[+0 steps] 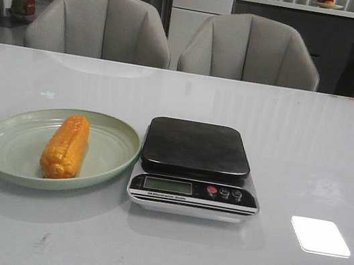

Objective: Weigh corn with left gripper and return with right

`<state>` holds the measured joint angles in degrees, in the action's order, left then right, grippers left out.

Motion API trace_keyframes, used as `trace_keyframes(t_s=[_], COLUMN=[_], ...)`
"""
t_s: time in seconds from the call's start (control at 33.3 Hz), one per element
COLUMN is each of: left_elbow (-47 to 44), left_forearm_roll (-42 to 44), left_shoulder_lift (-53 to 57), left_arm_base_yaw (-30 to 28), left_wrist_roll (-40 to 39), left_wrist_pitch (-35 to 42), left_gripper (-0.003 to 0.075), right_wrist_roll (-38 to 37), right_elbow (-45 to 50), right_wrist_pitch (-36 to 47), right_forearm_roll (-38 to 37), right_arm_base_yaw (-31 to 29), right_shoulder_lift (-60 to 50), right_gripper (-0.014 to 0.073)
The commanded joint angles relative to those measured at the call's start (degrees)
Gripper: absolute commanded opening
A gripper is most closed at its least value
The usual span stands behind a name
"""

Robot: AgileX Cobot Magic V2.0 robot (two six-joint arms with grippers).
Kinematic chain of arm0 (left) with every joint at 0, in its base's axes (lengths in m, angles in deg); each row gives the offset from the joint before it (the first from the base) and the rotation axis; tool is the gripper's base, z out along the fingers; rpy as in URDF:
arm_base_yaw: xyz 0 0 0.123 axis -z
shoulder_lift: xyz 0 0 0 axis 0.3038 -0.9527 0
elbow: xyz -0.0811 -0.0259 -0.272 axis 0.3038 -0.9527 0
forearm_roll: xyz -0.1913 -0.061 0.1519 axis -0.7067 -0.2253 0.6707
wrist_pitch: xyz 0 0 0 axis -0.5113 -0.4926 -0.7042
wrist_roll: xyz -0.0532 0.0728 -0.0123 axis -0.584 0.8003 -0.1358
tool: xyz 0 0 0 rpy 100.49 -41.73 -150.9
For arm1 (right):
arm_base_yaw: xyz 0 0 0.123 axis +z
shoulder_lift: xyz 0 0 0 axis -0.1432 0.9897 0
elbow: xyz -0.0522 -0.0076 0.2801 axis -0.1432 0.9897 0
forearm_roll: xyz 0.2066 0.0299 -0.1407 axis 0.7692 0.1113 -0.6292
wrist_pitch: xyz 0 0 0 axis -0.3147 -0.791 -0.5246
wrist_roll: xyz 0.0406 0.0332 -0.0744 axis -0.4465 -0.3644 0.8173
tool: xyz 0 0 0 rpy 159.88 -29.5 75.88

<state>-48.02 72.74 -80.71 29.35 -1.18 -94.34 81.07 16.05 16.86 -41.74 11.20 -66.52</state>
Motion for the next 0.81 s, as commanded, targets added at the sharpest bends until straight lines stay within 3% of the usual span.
trace_keyframes(t_s=[0.0,0.21,0.33,0.78], left_elbow=[-0.2,-3.3,-6.6,-6.6], left_forearm_roll=[-2.2,-2.3,-2.3,-2.2], left_shoulder_lift=[-0.7,1.9,1.9,1.8], left_arm_base_yaw=[-3.5,-8.4,-10.2,-11.1], left_wrist_roll=[-0.1,-0.2,-0.2,-0.2], left_wrist_pitch=[8.4,10.8,19.4,19.2], left_gripper=[0.0114,0.0114,0.0114,0.0114], right_wrist_roll=[0.7,0.7,0.7,0.7], right_elbow=[-1.6,-1.6,-1.6,-1.6], right_wrist_pitch=[4.5,4.5,4.4,4.4], right_forearm_roll=[-0.1,-0.1,-0.1,-0.1], right_arm_base_yaw=[0.0,0.0,0.0,0.0], right_shoulder_lift=[0.6,0.6,0.6,0.6], right_gripper=[0.0155,0.0155,0.0155,0.0155])
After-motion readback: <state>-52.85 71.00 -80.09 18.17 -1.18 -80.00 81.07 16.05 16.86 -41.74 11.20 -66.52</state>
